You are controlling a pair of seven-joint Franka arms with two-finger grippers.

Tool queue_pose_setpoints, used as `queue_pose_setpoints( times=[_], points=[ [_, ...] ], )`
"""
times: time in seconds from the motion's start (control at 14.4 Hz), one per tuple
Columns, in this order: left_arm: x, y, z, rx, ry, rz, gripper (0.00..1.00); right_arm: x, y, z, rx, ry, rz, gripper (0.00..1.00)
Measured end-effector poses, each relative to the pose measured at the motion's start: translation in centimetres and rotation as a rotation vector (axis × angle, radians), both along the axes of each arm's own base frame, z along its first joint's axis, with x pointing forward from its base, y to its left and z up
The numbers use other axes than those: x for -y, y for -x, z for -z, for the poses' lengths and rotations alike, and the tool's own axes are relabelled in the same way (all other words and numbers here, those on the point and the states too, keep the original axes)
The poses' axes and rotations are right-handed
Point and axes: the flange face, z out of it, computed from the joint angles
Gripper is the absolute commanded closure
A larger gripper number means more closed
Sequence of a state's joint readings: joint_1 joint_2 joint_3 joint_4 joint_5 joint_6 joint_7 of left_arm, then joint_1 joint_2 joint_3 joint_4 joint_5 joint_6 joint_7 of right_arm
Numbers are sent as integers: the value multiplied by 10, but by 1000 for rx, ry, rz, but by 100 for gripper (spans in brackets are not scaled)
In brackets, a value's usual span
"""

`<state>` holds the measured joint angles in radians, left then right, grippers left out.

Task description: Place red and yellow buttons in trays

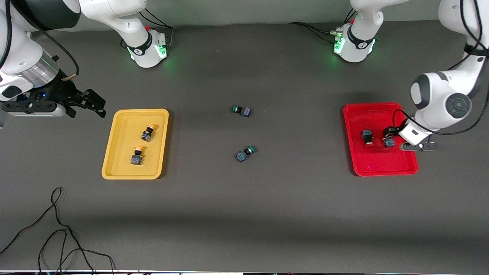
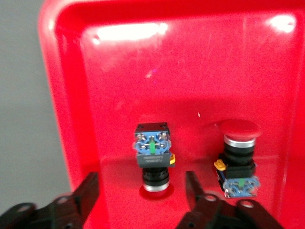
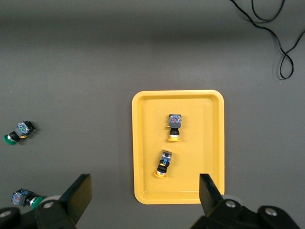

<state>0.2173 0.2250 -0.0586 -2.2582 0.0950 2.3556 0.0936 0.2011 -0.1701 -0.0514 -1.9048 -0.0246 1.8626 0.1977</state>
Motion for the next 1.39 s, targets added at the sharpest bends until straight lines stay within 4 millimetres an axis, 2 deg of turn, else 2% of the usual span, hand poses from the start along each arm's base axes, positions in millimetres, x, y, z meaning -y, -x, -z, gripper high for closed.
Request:
queue_pose_setpoints(
  times=[0.07,0.14,0.28,0.42,0.55,0.76,0.97,1.18,1.39],
  points=[
    [-2,-13,-23,-21,-3,0,0,-3,1,-1,-1,0,-5,0],
    [-4,-29,-60,-45,-7,5,0,-5,2,-2,-11,2,-10,0],
    [-4,-48,-119,-69,-8,16,0,-6,3,-1,-19,4,-12,0],
    [5,-58,-175,-65,1,25,0,-6,3,-1,-22,4,-12,0],
    [23,-61,-214,-56,8,50,0,-3,3,-1,-22,3,-7,0],
    [53,-57,-255,-25,14,92,0,0,1,-2,-9,0,0,0],
    [78,-46,-282,8,33,101,0,4,-2,-1,2,-2,8,0],
    [92,-39,-293,6,31,77,0,8,-7,6,-9,0,17,0],
    [99,-31,-300,-9,34,55,0,4,-5,7,-26,3,9,0]
  ],
)
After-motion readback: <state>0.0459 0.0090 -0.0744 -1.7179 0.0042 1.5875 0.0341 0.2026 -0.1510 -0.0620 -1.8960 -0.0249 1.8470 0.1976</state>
